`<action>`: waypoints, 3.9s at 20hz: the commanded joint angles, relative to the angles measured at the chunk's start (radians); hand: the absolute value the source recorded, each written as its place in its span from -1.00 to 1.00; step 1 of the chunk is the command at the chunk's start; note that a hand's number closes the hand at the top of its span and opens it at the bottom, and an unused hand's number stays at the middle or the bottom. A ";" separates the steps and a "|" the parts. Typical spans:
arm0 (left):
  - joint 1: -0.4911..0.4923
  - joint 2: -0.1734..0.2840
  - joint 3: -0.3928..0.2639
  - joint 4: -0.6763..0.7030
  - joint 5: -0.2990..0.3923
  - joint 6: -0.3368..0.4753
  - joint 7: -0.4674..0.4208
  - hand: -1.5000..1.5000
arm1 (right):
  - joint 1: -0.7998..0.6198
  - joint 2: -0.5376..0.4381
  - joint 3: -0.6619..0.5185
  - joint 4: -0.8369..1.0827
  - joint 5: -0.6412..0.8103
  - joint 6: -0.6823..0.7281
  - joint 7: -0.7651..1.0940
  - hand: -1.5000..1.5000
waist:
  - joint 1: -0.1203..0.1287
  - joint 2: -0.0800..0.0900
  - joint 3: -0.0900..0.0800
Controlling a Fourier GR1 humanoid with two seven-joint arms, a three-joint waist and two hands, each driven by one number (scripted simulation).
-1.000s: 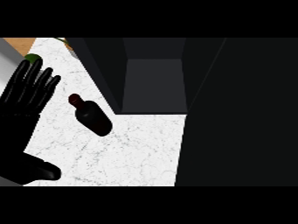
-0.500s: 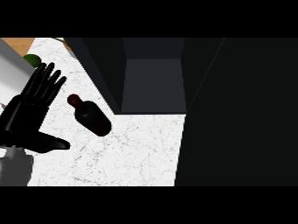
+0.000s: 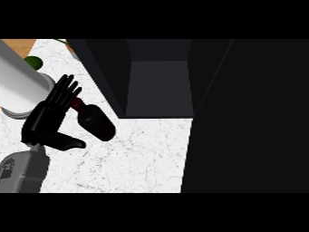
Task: Pick up the wine, place it into the cabinet and close the cabinet
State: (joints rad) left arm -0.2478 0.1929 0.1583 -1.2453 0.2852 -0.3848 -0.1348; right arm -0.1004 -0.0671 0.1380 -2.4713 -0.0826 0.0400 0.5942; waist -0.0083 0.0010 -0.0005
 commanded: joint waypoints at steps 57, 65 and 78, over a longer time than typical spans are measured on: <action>-0.353 -0.061 0.056 1.037 -0.196 -0.214 -0.676 1.00 | 0.040 0.001 -0.064 -0.012 -0.089 0.074 -0.033 -1.00 | -0.014 0.006 0.000; -0.193 -0.016 0.213 1.004 -0.045 -0.060 -0.750 1.00 | 0.053 0.038 -0.011 -0.020 -0.015 0.048 -0.027 -1.00 | 0.020 -0.003 0.001; -0.075 -0.121 0.126 0.651 0.027 -0.036 -0.546 1.00 | -0.038 0.035 -0.013 -0.024 -0.004 0.022 0.048 -1.00 | 0.017 -0.005 0.001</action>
State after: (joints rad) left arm -0.3675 0.0886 0.3195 -0.4752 0.2970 -0.3971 -0.7411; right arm -0.0791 -0.0410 0.1153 -2.4616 -0.0825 0.0940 0.5874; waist 0.0038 -0.0034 0.0007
